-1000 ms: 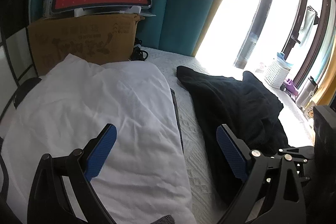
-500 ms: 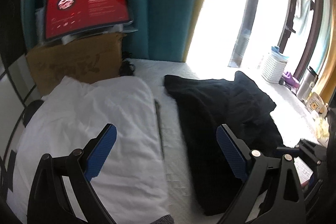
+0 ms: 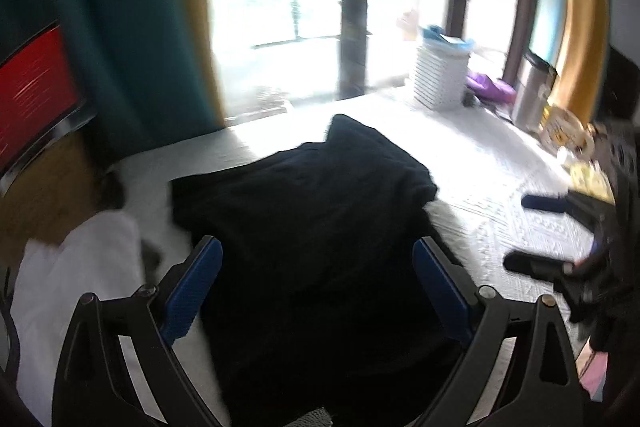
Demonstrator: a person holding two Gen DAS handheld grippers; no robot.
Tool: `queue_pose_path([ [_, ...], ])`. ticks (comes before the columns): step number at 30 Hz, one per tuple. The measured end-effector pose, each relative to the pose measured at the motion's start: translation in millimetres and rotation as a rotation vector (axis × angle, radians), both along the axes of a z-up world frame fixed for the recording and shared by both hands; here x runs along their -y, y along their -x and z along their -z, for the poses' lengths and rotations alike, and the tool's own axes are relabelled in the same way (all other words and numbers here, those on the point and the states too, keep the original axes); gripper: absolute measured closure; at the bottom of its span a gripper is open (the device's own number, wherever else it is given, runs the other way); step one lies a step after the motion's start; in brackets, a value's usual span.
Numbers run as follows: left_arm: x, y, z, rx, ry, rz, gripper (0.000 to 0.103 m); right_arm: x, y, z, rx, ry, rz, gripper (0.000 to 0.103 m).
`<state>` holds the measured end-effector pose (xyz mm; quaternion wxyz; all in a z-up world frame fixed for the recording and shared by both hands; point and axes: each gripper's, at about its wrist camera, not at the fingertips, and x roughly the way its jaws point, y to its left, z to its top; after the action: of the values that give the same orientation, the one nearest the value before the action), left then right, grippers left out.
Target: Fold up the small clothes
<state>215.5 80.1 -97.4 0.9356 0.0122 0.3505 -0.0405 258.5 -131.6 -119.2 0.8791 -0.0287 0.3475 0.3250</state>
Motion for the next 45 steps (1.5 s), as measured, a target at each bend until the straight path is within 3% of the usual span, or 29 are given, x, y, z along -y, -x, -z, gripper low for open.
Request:
queue_pose_path([
  [5,36.1,-29.9,13.9,-0.064,-0.07,0.07,0.007,25.1,-23.0,4.2,-0.007,-0.021,0.055,0.0],
  [12,77.3,-63.5,36.3,-0.116,-0.256,0.17,0.008,49.8,-49.2,19.4,-0.053,-0.06,0.106,0.0],
  [15,84.9,-82.4,45.7,-0.146,-0.321,0.206,0.024,57.0,-59.5,25.4,-0.074,-0.078,0.127,0.0],
  [17,83.0,-92.6,48.3,-0.149,-0.347,0.212,0.029,60.1,-65.0,28.6,-0.091,-0.091,0.139,0.0],
  [18,80.8,-97.8,49.4,-0.151,-0.346,0.217,0.037,61.6,-66.4,29.9,-0.096,-0.096,0.143,0.0],
  [22,62.1,-112.4,48.7,-0.168,-0.293,0.21,0.08,66.0,-72.0,35.0,-0.109,-0.096,0.154,0.0],
  [25,38.8,-110.0,34.9,-0.12,-0.207,0.167,0.089,63.5,-75.1,37.2,-0.114,-0.091,0.154,0.0],
  [31,-25.9,-99.0,15.5,-0.066,-0.047,0.037,0.09,43.8,-78.8,36.5,-0.121,-0.069,0.126,0.0],
  [36,-79.1,-95.8,28.1,-0.093,0.057,-0.058,0.089,14.0,-77.9,30.0,-0.11,-0.041,0.075,0.0],
  [38,-101.4,-99.7,38.8,-0.114,0.118,-0.092,0.084,-0.4,-76.5,27.1,-0.104,-0.028,0.053,0.0],
  [41,-134.0,-104.6,53.7,-0.169,0.198,-0.178,0.066,-20.9,-74.6,24.8,-0.101,-0.007,0.024,0.0],
  [45,-164.9,-92.8,54.7,-0.131,0.216,-0.269,0.056,-44.2,-72.5,23.6,-0.103,0.016,-0.007,0.0],
])
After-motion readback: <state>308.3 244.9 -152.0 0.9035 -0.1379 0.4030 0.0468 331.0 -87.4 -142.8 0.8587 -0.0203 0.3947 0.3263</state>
